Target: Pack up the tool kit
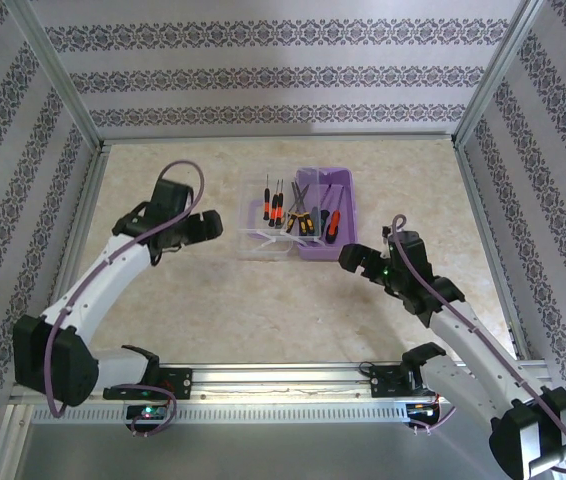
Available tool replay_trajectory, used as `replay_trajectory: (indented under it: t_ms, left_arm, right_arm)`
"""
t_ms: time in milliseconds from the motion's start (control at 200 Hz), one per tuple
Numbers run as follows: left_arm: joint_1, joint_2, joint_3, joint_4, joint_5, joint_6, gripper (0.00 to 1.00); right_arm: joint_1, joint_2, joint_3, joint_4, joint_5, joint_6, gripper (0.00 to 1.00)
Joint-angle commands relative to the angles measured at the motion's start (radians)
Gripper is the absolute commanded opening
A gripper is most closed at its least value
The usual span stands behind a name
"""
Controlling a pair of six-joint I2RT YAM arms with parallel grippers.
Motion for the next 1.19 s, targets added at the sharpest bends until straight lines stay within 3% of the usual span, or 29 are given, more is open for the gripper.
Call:
replay_trajectory:
  t_ms: [0,90,220,365,460,535,675,844,1189]
  left_arm:
    - [0.028,-0.056,-0.116,0.084,0.041,-0.047,1.00]
    - [0.043,-0.109,-0.219,0.119,0.077,-0.054,1.00]
    - [0.065,-0.117,-0.305,0.202,0.168,-0.064,0.67]
    - [0.075,-0.012,-0.277,0.287,0.241,-0.055,0.46]
    - [0.087,0.082,-0.225,0.371,0.341,-0.049,0.44]
    - [0.097,0.161,-0.176,0.408,0.386,-0.046,0.43]
    - [0.105,0.277,-0.098,0.459,0.487,-0.025,0.32]
    - [0.105,0.285,-0.100,0.507,0.528,-0.028,0.38]
    - [0.104,0.268,-0.113,0.485,0.494,-0.064,0.38]
  right_arm:
    - [-0.038,0.019,0.060,0.025,0.009,-0.018,0.98]
    - [-0.082,0.018,0.059,0.064,-0.052,-0.026,0.97]
    - [-0.145,0.097,0.139,-0.015,-0.098,-0.044,0.74]
    - [-0.184,0.259,0.254,-0.080,-0.179,-0.105,0.51]
    - [-0.192,0.377,0.345,-0.132,-0.190,-0.173,0.42]
    - [-0.204,0.436,0.382,-0.138,-0.175,-0.199,0.40]
    - [-0.245,0.531,0.427,-0.120,-0.188,-0.239,0.39]
    - [-0.276,0.648,0.493,-0.150,-0.228,-0.292,0.39]
    - [-0.259,0.702,0.431,-0.042,-0.284,-0.234,0.42]
